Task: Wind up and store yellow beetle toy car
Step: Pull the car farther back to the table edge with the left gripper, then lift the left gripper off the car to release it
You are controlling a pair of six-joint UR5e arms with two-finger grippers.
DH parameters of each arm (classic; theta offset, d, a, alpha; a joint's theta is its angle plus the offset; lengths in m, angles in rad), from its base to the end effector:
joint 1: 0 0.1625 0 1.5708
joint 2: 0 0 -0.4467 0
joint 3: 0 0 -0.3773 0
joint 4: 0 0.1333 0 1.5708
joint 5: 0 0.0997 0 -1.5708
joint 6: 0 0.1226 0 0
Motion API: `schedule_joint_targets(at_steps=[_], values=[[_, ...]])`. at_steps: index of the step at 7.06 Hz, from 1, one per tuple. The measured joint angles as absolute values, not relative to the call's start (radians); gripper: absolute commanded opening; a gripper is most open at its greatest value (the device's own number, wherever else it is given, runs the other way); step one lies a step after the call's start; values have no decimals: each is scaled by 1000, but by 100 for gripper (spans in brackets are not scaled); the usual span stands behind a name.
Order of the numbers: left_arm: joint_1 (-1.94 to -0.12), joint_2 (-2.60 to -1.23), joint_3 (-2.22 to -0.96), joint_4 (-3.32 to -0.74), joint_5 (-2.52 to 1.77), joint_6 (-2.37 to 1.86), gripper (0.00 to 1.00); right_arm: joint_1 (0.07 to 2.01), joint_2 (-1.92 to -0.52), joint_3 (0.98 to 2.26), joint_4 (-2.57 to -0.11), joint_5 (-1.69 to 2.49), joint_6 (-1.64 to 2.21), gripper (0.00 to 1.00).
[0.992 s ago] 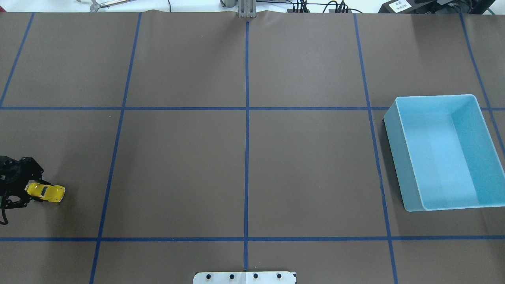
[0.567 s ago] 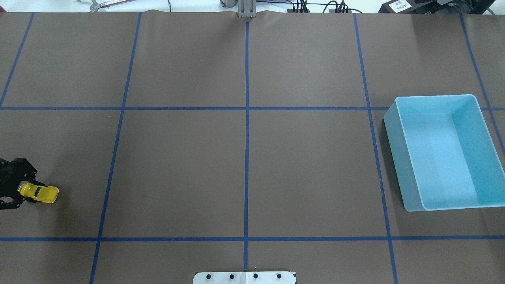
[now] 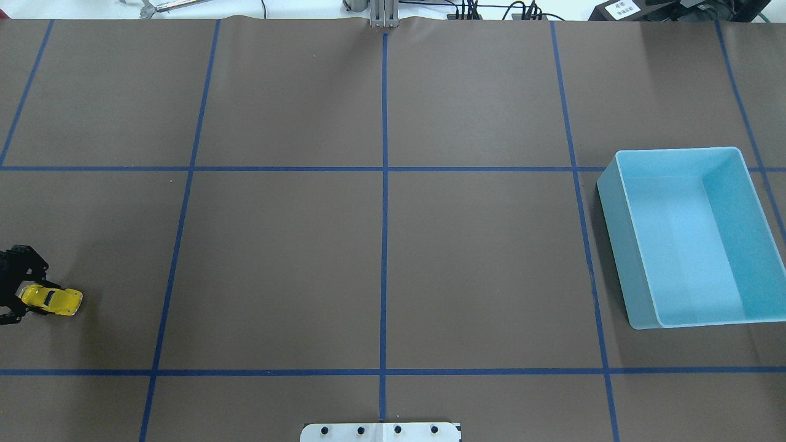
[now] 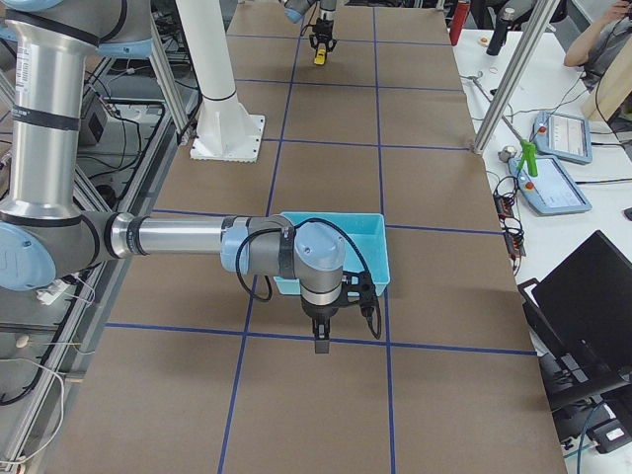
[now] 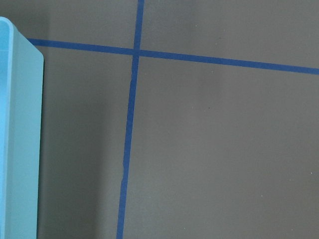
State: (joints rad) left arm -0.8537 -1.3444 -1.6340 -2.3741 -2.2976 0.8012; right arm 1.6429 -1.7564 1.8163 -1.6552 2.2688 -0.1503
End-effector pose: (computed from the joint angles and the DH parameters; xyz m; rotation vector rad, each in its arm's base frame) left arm 0.2282 -0.3406 0.6730 0.7239 0.7633 1.6261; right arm 0.0826 -0.3866 0.6753 0.0541 -0.6964 -0.0664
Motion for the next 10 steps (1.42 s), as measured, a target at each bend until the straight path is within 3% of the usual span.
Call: schedule_joint_targets(at_steps=[7,8,9,10], values=[[-886,-1335,-1607,-2390,-2309,840,16,1643,-1756,1817,-1655,2269,-150,100],[-889,-1333,-1606,-2392,-2309,844,38,1643,-1756,1816,-1655,2269,-150,100],[-891,-1332,-1604,-2394,-2310,852,99,1643,-1756,1817,-1655,2269,-150,100],[-893,-1331,-1601,-2394,-2310,876,100,1643,-1756,1817,-1655,2269,-150,100]])
